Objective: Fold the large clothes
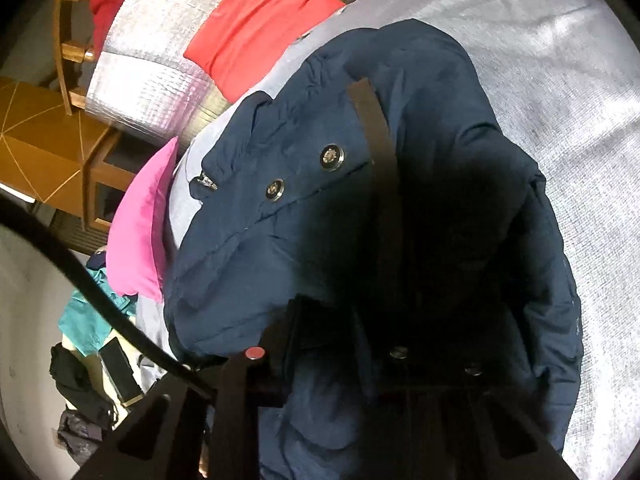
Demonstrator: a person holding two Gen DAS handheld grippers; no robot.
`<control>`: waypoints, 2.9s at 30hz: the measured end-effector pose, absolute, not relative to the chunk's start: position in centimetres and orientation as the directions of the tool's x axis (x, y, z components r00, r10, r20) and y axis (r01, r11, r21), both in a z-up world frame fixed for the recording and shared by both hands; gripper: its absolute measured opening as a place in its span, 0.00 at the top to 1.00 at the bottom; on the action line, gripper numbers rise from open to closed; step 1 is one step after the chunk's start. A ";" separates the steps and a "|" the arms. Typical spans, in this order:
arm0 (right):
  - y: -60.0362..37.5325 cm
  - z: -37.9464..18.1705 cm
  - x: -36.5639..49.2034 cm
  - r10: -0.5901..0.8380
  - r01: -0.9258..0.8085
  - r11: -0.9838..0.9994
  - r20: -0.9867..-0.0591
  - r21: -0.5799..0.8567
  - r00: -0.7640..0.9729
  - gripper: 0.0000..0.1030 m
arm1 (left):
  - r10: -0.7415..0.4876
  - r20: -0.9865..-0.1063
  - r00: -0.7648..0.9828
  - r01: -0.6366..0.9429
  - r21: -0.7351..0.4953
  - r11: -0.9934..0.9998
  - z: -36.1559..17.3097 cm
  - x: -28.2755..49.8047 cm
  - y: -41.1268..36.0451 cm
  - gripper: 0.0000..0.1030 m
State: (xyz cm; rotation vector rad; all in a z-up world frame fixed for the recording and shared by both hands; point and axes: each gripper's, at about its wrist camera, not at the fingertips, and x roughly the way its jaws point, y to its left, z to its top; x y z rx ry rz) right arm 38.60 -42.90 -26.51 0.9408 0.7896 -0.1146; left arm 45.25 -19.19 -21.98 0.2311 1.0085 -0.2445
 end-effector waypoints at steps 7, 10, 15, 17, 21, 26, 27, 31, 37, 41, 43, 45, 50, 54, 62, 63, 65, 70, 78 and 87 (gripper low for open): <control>-43.0 -27.2 39.1 0.225 0.421 0.578 -0.632 0.699 0.741 0.72 | -0.118 -0.887 0.446 0.321 0.036 0.946 -21.7 45.1 -18.5 0.00; -43.2 -26.7 38.7 0.238 0.411 0.569 -0.621 0.712 0.747 0.62 | -0.132 -0.874 0.468 0.326 0.032 0.945 -20.4 43.9 -17.7 0.00; -41.5 -23.8 37.8 0.214 0.340 0.659 -0.601 0.671 0.770 0.32 | -0.147 -0.808 0.571 0.331 0.062 0.942 -16.7 39.9 -16.7 0.00; -40.5 -22.6 36.8 0.194 0.319 0.704 -0.604 0.635 0.773 0.32 | -0.138 -0.778 0.613 0.327 0.090 0.941 -15.5 38.1 -16.0 0.00; -39.3 -21.4 34.1 0.183 0.300 0.722 -0.590 0.624 0.786 0.32 | -0.144 -0.740 0.657 0.333 0.113 0.936 -14.2 34.9 -14.5 0.00; -37.7 -20.4 30.9 0.139 0.289 0.768 -0.590 0.571 0.796 0.32 | -0.132 -0.703 0.698 0.334 0.158 0.929 -13.6 31.9 -13.1 0.00; -37.3 -20.2 30.4 0.132 0.287 0.774 -0.587 0.564 0.798 0.32 | -0.127 -0.699 0.704 0.334 0.167 0.928 -13.6 31.1 -12.6 0.00; -35.8 -19.8 28.1 0.117 0.278 0.787 -0.575 0.551 0.810 0.32 | -0.111 -0.703 0.703 0.323 0.176 0.930 -14.5 29.3 -11.3 0.00; -32.7 -20.1 24.3 0.096 0.266 0.814 -0.572 0.516 0.814 0.32 | -0.082 -0.700 0.710 0.295 0.189 0.937 -15.2 26.4 -9.3 0.00; -31.3 -20.8 22.2 0.079 0.265 0.831 -0.576 0.489 0.814 0.32 | -0.084 -0.701 0.708 0.287 0.176 0.942 -15.4 25.0 -8.3 0.00; -30.9 -21.0 21.2 0.074 0.263 0.835 -0.572 0.483 0.817 0.32 | -0.082 -0.698 0.711 0.280 0.175 0.944 -15.6 24.2 -7.9 0.00; -30.5 -21.0 20.3 0.065 0.260 0.843 -0.570 0.470 0.819 0.32 | -0.078 -0.695 0.714 0.276 0.177 0.945 -15.7 23.6 -7.6 0.00; -30.1 -21.4 17.8 0.056 0.255 0.852 -0.565 0.457 0.823 0.30 | -0.070 -0.690 0.720 0.270 0.186 0.945 -16.2 22.3 -7.1 0.00; -30.2 -21.6 16.2 0.033 0.264 0.863 -0.570 0.431 0.821 0.30 | -0.062 -0.687 0.724 0.266 0.195 0.944 -16.5 21.5 -6.9 0.00; -30.9 -22.1 13.3 0.014 0.292 0.851 -0.574 0.437 0.819 0.28 | -0.031 -0.680 0.733 0.259 0.237 0.936 -17.3 20.0 -6.6 0.00; -31.0 -22.1 13.0 0.013 0.295 0.848 -0.574 0.440 0.819 0.28 | -0.027 -0.681 0.732 0.258 0.241 0.936 -17.5 19.8 -6.5 0.00; -31.3 -22.4 12.2 0.014 0.302 0.841 -0.576 0.449 0.817 0.26 | -0.021 -0.690 0.724 0.258 0.243 0.935 -17.9 19.4 -6.1 0.00; -31.8 -23.1 10.8 0.024 0.318 0.824 -0.589 0.469 0.807 0.25 | -0.066 -0.733 0.677 0.260 0.155 0.953 -18.7 18.5 -3.8 0.00; -32.8 -24.5 9.5 0.037 0.358 0.780 -0.610 0.513 0.792 0.23 | -0.097 -0.760 0.642 0.164 0.012 0.986 -19.1 17.7 1.4 0.00; -33.0 -26.7 7.8 0.125 0.375 0.708 -0.630 0.598 0.766 0.19 | -0.187 -0.785 0.591 0.156 -0.116 0.981 -20.2 17.9 3.1 0.00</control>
